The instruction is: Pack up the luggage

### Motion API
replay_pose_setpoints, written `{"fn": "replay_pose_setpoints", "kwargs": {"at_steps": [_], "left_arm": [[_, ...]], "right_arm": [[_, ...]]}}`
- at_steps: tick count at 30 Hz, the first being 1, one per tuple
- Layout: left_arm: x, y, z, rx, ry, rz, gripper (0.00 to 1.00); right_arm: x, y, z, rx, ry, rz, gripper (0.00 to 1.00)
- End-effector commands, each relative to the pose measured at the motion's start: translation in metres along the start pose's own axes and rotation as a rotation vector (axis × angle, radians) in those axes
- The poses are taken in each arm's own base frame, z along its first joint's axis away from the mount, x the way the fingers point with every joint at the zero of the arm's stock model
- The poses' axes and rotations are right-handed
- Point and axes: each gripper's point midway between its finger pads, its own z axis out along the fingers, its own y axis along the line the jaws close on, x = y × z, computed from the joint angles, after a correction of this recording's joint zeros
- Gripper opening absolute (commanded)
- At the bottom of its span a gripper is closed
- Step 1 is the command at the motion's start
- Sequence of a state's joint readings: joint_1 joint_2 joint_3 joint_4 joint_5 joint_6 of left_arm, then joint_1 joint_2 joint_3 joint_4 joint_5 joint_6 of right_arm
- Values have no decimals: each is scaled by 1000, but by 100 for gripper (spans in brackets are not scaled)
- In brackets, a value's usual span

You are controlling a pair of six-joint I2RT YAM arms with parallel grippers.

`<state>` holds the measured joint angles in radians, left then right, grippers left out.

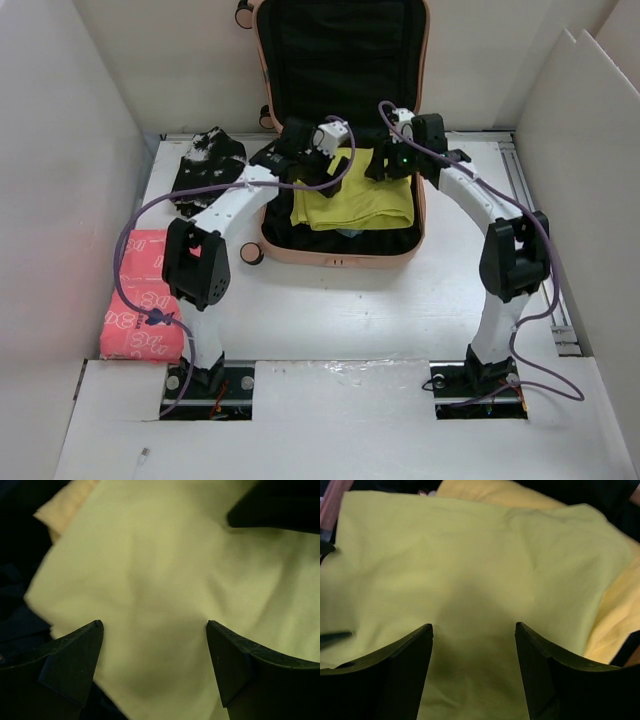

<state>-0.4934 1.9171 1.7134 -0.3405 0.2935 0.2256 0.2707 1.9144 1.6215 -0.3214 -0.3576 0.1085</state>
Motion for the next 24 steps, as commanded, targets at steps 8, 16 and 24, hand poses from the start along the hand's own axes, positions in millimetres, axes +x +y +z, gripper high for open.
{"fn": "replay_pose_setpoints", "kwargs": {"at_steps": [8, 16, 24], "left_arm": [[-76, 143, -153, -315, -304, -251, 100], [35, 287, -205, -432, -213, -509, 100], [120, 350, -154, -418, -36, -579, 100]], "right_arm": [[-73, 27, -44, -36, -111, -158, 84], [-65, 31, -32, -71, -86, -196, 87], [-65, 29, -23, -79, -61, -197, 90]]}}
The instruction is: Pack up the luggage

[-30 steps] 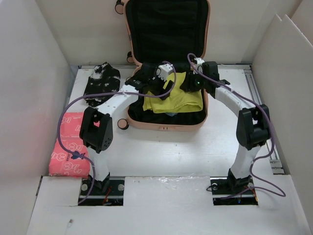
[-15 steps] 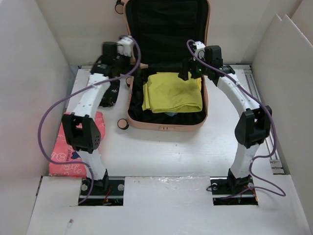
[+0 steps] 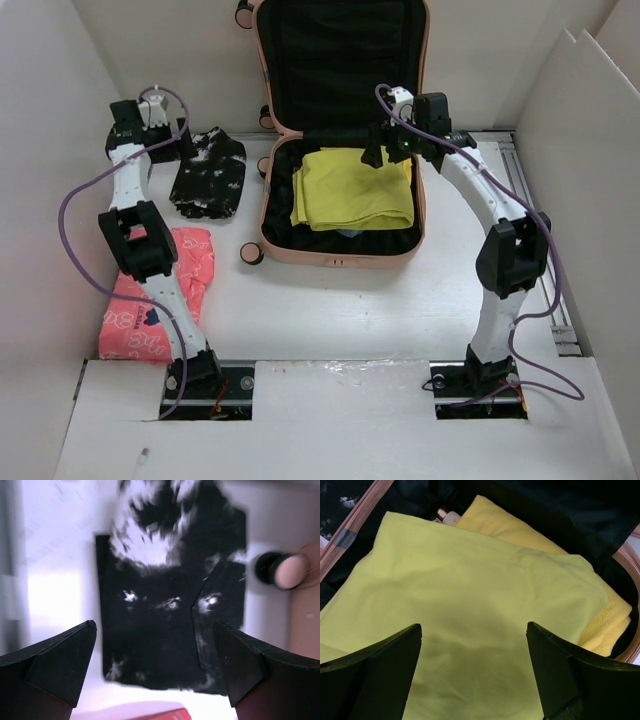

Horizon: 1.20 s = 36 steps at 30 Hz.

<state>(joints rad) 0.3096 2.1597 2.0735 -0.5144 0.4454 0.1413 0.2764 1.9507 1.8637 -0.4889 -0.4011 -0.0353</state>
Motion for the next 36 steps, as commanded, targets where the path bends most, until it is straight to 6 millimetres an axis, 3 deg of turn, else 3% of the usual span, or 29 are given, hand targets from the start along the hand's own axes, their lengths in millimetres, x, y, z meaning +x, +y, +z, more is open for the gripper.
{"fn": "replay_pose_setpoints", "kwargs": {"at_steps": [1, 2, 3, 6, 8, 13, 14, 19, 24, 25, 27, 28, 29, 33, 36], "left_arm": [[9, 6, 12, 25, 40, 2, 100], [2, 12, 16, 1, 24, 10, 100], [13, 20, 31, -11, 50, -1, 100], [23, 43, 44, -51, 69, -12, 100], [39, 47, 56, -17, 104, -28, 100], [77, 17, 71, 208, 185, -28, 100], [90, 14, 75, 245, 216, -27, 100], [118, -7, 75, 410, 285, -24, 95], [132, -14, 77, 480, 314, -35, 79], [134, -15, 76, 479, 324, -51, 66], [145, -16, 80, 498, 347, -77, 51], [145, -19, 79, 509, 350, -85, 38], [147, -21, 81, 522, 344, -119, 0], [124, -20, 75, 505, 291, -137, 0], [81, -13, 48, 518, 182, -223, 0]], "right_arm": [[-17, 6, -4, -17, -28, -44, 90], [-17, 5, -4, -8, -28, -44, 90], [-15, 10, -3, -16, -16, -45, 90], [-10, 5, -4, 12, 4, -46, 90], [-3, 7, -2, 14, 23, -44, 90], [8, 10, 0, 37, 64, -41, 90], [8, 8, 0, 46, 64, -41, 90], [-2, 5, -8, 82, 58, -44, 90], [-5, 6, -13, 91, 57, -45, 90], [-5, 4, -14, 102, 57, -45, 90], [-11, -1, -21, 122, 46, -44, 90], [-11, -1, -21, 122, 46, -44, 90], [-8, -2, -24, 132, 55, -41, 90], [-12, -5, -33, 150, 41, -41, 90], [-11, -6, -40, 170, 41, -41, 90]]}}
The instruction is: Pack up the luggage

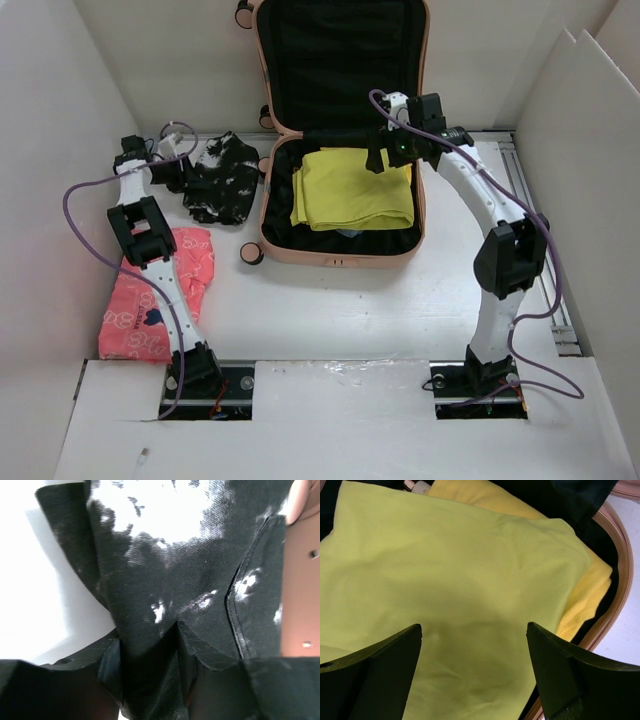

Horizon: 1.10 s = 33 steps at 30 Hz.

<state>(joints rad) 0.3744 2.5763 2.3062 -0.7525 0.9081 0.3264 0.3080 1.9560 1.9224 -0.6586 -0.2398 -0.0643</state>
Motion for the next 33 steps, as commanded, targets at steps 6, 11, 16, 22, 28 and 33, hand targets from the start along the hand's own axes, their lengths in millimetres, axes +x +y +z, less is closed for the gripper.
{"fn": "replay_pose_setpoints", "kwargs": {"at_steps": [6, 11, 16, 22, 28, 33], "left_arm": [[-67, -76, -107, 100, -286, -92, 0], [-67, -103, -131, 57, -326, -8, 0], [-59, -110, -134, 56, -324, -1, 0], [-58, -94, -129, 3, -325, -20, 0], [-9, -33, -95, -134, -157, -114, 0], [30, 4, -85, -271, -36, -186, 42]], "right_arm": [[-24, -9, -47, 76, -93, -20, 90], [-29, -10, -56, 97, -112, -23, 90], [-35, -13, -66, 106, -134, -22, 90], [-33, -13, -72, 115, -135, -22, 90], [-21, -12, -72, 114, -113, -17, 90], [-20, -15, -70, 123, -111, -16, 90]]}}
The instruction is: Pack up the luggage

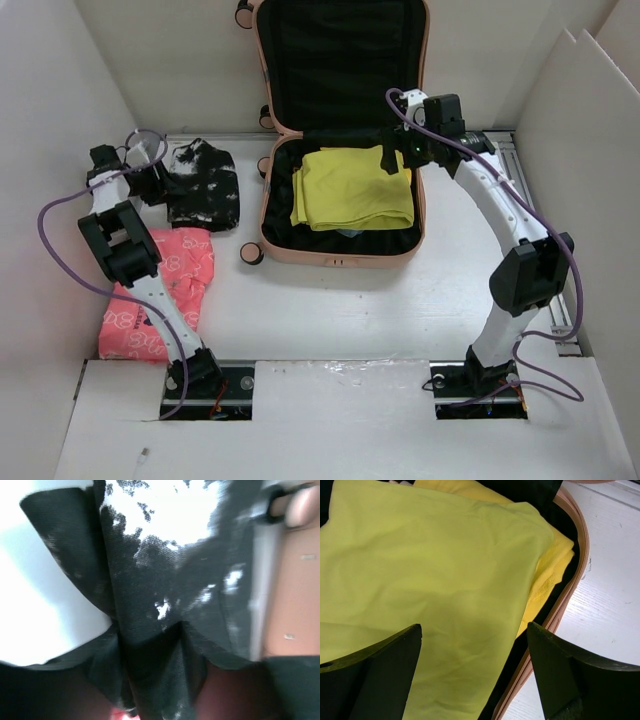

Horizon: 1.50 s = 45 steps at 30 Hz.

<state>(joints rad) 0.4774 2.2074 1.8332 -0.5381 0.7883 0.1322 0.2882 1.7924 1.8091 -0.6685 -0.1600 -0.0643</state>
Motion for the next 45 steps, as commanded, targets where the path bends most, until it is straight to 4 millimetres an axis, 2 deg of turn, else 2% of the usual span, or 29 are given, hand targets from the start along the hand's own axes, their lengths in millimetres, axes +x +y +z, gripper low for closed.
{"fn": "replay_pose_setpoints", "kwargs": {"at_steps": [1, 2, 3, 6, 7, 10, 11, 14, 15, 16, 17, 18, 20, 21, 22, 27, 28, 31, 33, 34, 36, 37, 38, 39, 40, 42, 43, 44, 45], "left_arm": [[17, 15, -5, -114, 82, -4, 47], [17, 19, -6, -132, 85, 6, 53], [22, 23, -4, -138, 103, 15, 64], [30, 21, -1, -125, 150, 51, 75], [37, 27, 4, -118, 177, 73, 83], [50, 32, 12, -148, 239, 87, 91], [56, 39, 17, -156, 259, 90, 100], [63, 38, 26, -98, 283, 82, 100], [68, 33, 26, -65, 304, 65, 100], [68, 25, 30, -5, 304, 66, 100], [58, 20, 29, 26, 289, 81, 100], [69, 18, 33, 65, 328, 46, 100], [64, 9, 35, 141, 312, 65, 100], [70, 9, 42, 149, 335, 53, 100], [71, 7, 46, 155, 340, 68, 97], [75, 14, 60, 170, 347, 16, 40], [82, 18, 66, 171, 364, -9, 3], [77, 14, 68, 201, 338, -11, 0], [62, 11, 60, 241, 269, -26, 0], [52, -5, 57, 320, 228, -45, 0], [27, -16, 41, 387, 127, -43, 0], [15, -34, 33, 464, 93, -85, 0], [12, -37, 27, 493, 74, -119, 0], [0, -51, 16, 518, 41, -114, 0], [-15, -55, 13, 541, -15, -68, 0], [-24, -77, -5, 593, -21, -158, 0], [-39, -80, -8, 597, -85, -86, 0], [-44, -87, -14, 613, -102, -85, 0], [-36, -90, -15, 623, -73, -208, 0]], "right_arm": [[-19, -4, -19, 26, -74, -17, 90], [-19, -4, -19, 26, -74, -17, 90], [-15, -4, -17, 25, -63, -16, 90], [-11, -4, -15, 25, -54, -14, 90], [-11, -4, -15, 25, -54, -14, 90], [-9, -3, -11, 15, -45, -13, 90], [-12, -3, -13, 16, -54, -14, 90], [-17, -3, -15, 16, -65, -16, 90], [-14, -4, -10, 16, -54, -14, 90], [-22, -3, -14, 17, -75, -18, 90], [-20, -5, -11, 25, -63, -16, 90], [-22, -6, -11, 25, -61, -15, 90], [-27, -5, -13, 26, -75, -17, 90], [-25, -8, -14, 39, -64, -15, 90], [-25, -8, -14, 39, -64, -15, 90], [-27, -10, -12, 49, -56, -14, 90], [-24, -11, -13, 58, -46, -12, 90], [-25, -13, -15, 67, -44, -12, 90], [-26, -14, -17, 76, -44, -12, 90], [-27, -14, -17, 76, -44, -12, 90], [-26, -16, -17, 86, -43, -12, 90], [-28, -15, -23, 86, -46, -12, 90], [-26, -16, -25, 95, -45, -12, 90], [-26, -16, -25, 95, -45, -12, 90], [-25, -15, -28, 95, -46, -12, 90], [-26, -18, -33, 115, -48, -12, 90], [-27, -17, -39, 115, -51, -12, 90], [-30, -18, -44, 125, -61, -13, 90], [-30, -18, -44, 125, -62, -13, 90]]}}
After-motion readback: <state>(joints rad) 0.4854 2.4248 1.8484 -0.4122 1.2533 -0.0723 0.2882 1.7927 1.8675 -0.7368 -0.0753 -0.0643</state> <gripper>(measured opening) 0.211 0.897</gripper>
